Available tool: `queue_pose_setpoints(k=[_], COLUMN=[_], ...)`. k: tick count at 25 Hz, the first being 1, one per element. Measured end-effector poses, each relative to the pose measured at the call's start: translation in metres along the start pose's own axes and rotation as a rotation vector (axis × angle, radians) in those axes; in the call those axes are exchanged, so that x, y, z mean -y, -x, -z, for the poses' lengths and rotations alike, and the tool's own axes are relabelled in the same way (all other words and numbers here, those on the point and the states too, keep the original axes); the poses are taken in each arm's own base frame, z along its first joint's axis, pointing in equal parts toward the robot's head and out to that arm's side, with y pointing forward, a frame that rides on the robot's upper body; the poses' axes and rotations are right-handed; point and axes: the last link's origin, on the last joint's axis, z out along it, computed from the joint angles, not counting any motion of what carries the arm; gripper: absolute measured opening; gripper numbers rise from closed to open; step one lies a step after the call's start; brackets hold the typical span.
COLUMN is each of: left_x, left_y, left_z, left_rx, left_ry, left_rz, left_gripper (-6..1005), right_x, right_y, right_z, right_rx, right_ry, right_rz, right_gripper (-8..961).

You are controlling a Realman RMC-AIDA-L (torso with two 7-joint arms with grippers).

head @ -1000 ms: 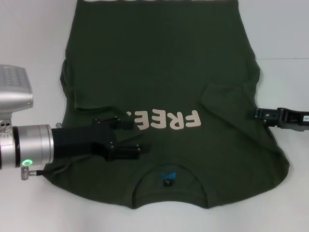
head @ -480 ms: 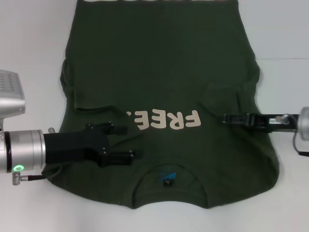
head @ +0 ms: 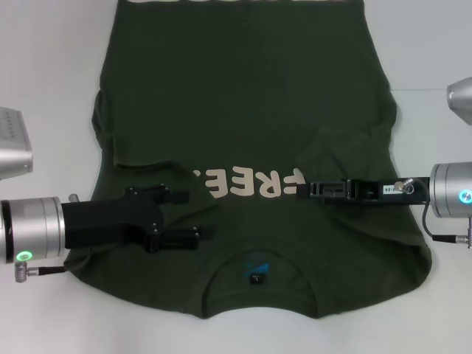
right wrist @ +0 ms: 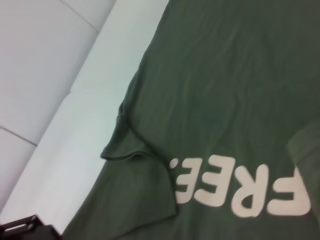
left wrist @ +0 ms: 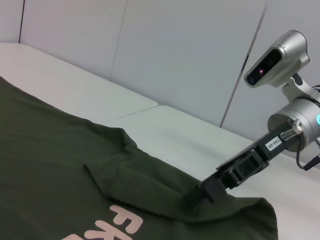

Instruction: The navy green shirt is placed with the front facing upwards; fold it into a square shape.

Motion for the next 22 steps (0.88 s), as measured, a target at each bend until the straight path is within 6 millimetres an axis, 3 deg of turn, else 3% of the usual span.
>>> queue_pose_setpoints(k=[13, 22], left_x=[-0.002, 0.0], left_y=[0.004, 0.012], left_z=[0.003, 0.034], left_rx=[0.0, -0.049], left_ry=[0.002, -0.058], left_rz=[0.008, 0.089], left_gripper=[923, 924], right_x=[0.013, 0.011], right_y=[-0.002, -0.017], right_z=[0.028, 0.04], right_rx=[0.095, 0.217], right_ry=[0.014, 0.105], right_rz=[-0.011, 0.098], right_gripper=[944, 945])
